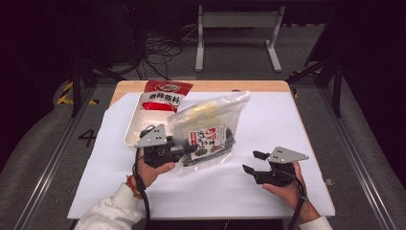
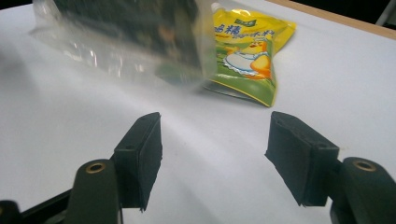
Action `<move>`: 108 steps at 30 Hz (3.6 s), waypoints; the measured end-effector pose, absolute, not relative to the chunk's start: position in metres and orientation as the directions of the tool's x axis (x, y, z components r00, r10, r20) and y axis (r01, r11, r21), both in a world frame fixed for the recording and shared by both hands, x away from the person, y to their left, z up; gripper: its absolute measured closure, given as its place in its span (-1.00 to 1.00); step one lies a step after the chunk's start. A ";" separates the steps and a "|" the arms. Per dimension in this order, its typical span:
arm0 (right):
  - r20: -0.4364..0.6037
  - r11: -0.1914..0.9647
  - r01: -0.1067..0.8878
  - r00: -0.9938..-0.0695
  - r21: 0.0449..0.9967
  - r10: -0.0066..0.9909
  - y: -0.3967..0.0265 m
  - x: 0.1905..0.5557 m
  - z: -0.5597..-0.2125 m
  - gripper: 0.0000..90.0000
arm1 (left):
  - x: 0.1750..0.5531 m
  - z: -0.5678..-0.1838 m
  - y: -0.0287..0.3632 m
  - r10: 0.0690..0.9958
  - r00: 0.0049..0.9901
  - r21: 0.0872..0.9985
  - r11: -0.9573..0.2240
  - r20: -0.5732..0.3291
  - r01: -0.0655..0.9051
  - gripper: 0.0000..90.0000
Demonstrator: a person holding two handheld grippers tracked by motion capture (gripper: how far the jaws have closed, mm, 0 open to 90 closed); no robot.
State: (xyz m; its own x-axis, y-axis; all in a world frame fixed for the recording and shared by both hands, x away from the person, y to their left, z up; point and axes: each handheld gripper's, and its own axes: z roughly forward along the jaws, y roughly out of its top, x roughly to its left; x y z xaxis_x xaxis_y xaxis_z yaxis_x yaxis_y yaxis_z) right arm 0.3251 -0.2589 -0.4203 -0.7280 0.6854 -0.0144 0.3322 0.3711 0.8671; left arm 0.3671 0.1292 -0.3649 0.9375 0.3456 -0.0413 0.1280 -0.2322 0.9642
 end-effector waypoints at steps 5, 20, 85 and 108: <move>-0.002 0.369 0.350 -0.724 0.861 0.689 -0.259 0.326 -0.424 -0.24 | 0.371 -0.350 0.157 0.416 0.909 0.973 -0.208 -0.004 0.099 0.67; 0.002 0.383 0.363 -0.728 0.850 0.686 -0.254 0.326 -0.429 -0.29 | 0.409 -0.332 0.225 0.615 0.786 0.962 -0.250 0.067 0.114 0.67; -0.014 0.460 0.372 -0.765 0.806 0.644 -0.244 0.325 -0.440 -0.33 | 0.450 -0.383 0.248 0.653 0.730 0.794 -0.547 0.204 0.267 0.40; -0.014 0.484 0.377 -0.777 0.790 0.630 -0.236 0.327 -0.443 -0.35 | 0.448 -0.409 0.260 0.690 0.717 0.837 -0.447 0.098 0.315 0.57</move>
